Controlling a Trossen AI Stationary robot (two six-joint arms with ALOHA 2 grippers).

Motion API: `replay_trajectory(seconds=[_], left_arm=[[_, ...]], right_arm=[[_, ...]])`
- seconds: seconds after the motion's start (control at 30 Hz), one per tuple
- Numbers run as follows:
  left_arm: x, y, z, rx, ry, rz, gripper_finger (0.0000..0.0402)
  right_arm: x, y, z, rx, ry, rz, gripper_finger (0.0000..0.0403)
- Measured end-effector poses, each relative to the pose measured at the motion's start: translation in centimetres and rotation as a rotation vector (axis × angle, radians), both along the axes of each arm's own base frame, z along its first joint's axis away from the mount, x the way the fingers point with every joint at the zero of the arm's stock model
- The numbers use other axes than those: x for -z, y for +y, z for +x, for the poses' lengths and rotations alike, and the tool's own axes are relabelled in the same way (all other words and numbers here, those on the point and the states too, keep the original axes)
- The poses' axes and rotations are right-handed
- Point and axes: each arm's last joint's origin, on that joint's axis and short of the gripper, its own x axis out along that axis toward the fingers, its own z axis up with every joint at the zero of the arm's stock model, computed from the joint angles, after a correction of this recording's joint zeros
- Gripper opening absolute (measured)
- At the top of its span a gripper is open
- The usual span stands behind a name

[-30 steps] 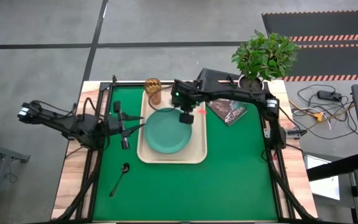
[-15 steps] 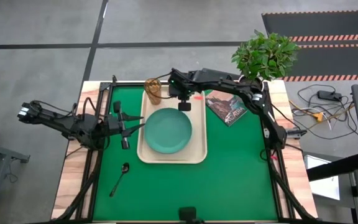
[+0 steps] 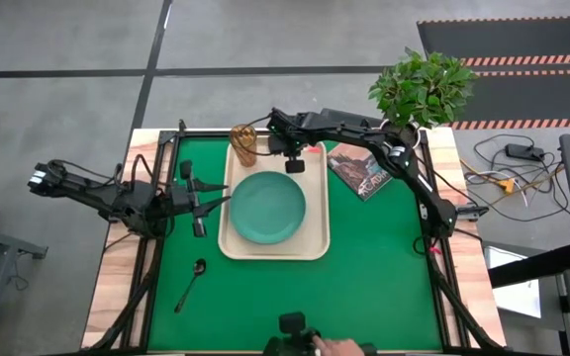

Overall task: Pick and place plate/cup/fork/spoon on tray
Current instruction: Put the orange fork on the white tray to the right of the orange cup

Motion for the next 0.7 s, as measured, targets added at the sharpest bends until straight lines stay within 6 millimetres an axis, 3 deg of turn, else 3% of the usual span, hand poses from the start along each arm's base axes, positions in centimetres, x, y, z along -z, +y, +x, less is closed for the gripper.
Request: replay_trajectory(seconds=[0.7], left_arm=[[-0.1, 0.0, -0.1, 0.0, -0.008, -0.002, 0.0096]], right_arm=[[1.8, -0.4, 0.3, -0.029, -0.063, -0.018, 0.0013]])
